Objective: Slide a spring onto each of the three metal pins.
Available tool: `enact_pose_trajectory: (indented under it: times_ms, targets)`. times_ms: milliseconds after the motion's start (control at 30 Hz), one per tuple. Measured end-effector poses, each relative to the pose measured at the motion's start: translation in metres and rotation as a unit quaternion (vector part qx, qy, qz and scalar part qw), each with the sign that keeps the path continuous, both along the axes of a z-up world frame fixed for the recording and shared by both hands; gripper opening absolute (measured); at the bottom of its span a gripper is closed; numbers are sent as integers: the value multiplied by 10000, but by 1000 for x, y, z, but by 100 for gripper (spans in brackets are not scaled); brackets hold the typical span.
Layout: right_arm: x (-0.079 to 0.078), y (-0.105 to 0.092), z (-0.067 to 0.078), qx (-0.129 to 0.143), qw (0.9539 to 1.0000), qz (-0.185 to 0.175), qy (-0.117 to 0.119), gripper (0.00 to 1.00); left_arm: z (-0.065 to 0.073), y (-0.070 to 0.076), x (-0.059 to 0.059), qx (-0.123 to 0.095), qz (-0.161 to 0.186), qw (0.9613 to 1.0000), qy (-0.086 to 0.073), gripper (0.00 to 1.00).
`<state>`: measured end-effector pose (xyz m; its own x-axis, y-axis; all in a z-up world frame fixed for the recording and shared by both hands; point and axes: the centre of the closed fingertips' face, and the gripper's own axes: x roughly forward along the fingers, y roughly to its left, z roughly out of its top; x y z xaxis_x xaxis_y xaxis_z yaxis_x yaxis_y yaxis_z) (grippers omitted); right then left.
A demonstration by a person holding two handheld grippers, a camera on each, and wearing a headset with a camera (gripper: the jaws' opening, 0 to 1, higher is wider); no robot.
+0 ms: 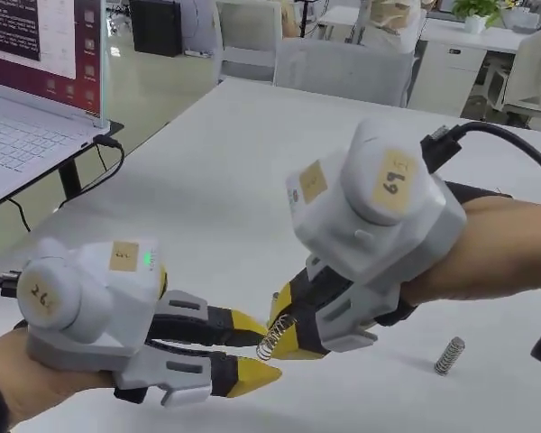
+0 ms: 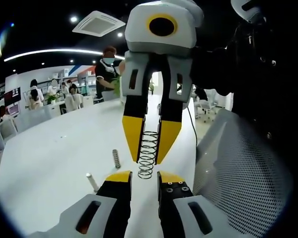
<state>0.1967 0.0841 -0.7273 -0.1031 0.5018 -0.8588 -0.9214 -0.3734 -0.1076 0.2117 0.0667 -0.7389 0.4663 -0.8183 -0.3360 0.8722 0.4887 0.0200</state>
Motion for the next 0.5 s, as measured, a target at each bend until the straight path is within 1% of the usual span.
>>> enact_pose_trajectory:
  times_ms: [67, 267, 500]
  targets:
    - [1, 0, 0, -9, 10000, -16, -9, 9, 0, 1, 1, 6, 50, 10000, 6, 17]
    - [4, -2, -1, -37, 10000, -38, -51, 9, 0, 6, 4, -29, 181, 9998, 45, 23]
    - [9, -4, -1, -39, 9999, -105, -66, 9, -2, 16, 8, -16, 330, 9994, 40, 31]
